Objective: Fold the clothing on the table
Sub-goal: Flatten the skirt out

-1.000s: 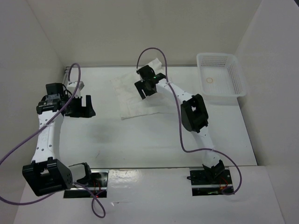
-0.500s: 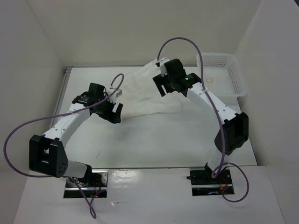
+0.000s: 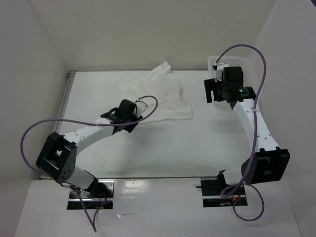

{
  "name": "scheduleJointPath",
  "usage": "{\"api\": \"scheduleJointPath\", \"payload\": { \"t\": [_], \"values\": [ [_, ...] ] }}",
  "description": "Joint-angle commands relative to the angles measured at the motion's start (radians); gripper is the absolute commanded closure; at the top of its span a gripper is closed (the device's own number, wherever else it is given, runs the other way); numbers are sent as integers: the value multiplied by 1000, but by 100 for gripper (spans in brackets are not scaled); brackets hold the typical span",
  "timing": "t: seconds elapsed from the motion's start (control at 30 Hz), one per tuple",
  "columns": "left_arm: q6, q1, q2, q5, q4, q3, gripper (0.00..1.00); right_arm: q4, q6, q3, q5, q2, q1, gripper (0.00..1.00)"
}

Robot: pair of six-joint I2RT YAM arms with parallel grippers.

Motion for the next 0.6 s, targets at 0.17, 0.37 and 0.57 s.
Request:
{"api": "scheduleJointPath", "payload": {
  "t": [0.17, 0.37, 0.57],
  "values": [
    [122, -130, 110, -262, 190, -71, 41, -43, 13, -29, -104, -74, -57, 14],
    [200, -150, 161, -393, 305, -101, 40, -43, 13, -39, -165, -106, -106, 13],
    [277, -150, 207, -431, 423, -144, 40, -53, 22, -39, -214, -106, -139, 13]
  ]
}}
